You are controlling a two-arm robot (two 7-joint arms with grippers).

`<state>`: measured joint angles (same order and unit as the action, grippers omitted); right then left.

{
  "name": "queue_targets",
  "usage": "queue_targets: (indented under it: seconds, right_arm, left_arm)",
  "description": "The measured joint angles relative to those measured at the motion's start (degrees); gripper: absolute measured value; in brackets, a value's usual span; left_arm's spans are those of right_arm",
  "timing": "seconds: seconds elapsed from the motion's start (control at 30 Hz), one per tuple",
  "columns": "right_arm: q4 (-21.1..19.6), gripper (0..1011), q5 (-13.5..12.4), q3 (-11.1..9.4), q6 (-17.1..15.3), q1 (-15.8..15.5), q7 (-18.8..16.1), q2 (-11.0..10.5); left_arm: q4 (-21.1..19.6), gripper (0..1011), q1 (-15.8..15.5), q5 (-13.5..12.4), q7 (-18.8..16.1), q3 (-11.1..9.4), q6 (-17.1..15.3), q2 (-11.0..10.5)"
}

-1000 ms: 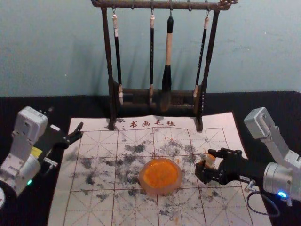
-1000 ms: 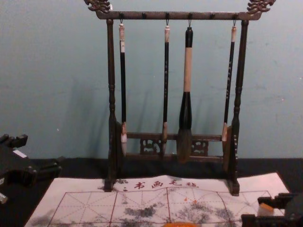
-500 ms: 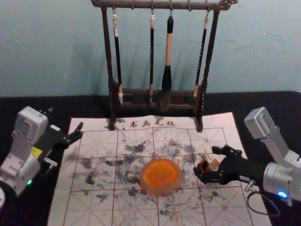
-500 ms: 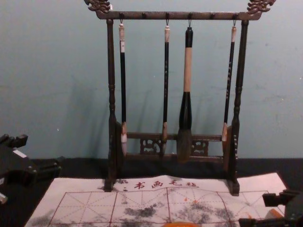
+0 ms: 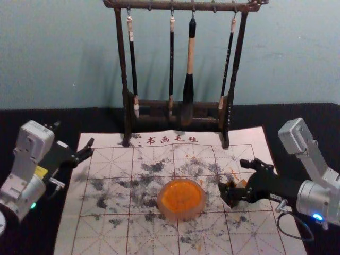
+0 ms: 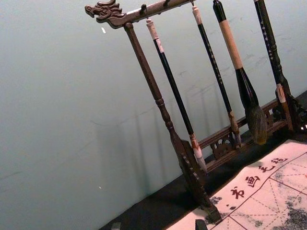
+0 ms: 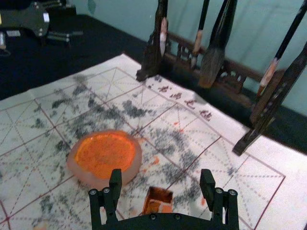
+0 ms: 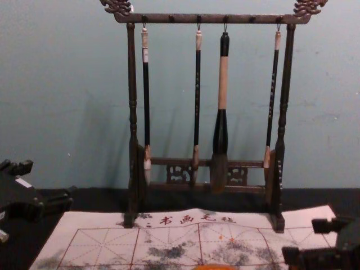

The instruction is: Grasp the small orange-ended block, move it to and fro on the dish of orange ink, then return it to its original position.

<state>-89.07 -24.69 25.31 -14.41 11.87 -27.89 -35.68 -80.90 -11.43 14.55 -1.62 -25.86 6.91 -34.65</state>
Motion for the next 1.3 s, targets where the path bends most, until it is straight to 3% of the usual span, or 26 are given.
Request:
queue_targets:
  seconds: [0.27, 0.4, 0.7, 0.87, 0.97, 1.3]
  right_arm:
    - [-1.2, 1002, 0.0, -2.6, 2.7, -1.0, 1.8, 0.5]
    - [-3.2, 1002, 0.1, -5.9, 5.7, -3.6, 5.3, 0.7]
    - [-4.8, 1002, 4.8, -11.3, 14.8, -11.6, 14.1, 2.1]
    - [-3.9, 1002, 7.9, -12.6, 18.4, -15.3, 18.7, 4.1]
    - [-2.7, 1002, 10.2, -12.6, 19.4, -16.2, 21.3, 5.5]
    - [1.7, 1002, 12.5, -13.6, 17.9, -15.4, 25.1, 9.5]
  left_arm:
    - [0.0, 1001, 0.0, 0.0, 0.0, 0.0, 0.0, 0.0]
    - [0.0, 1001, 0.0, 0.0, 0.0, 0.0, 0.0, 0.0]
    - [0.0, 1001, 0.0, 0.0, 0.0, 0.0, 0.0, 0.0]
    - [0.0, 1001, 0.0, 0.0, 0.0, 0.0, 0.0, 0.0]
    - [0.0, 1001, 0.0, 0.0, 0.0, 0.0, 0.0, 0.0]
    - [0.0, 1001, 0.0, 0.0, 0.0, 0.0, 0.0, 0.0]
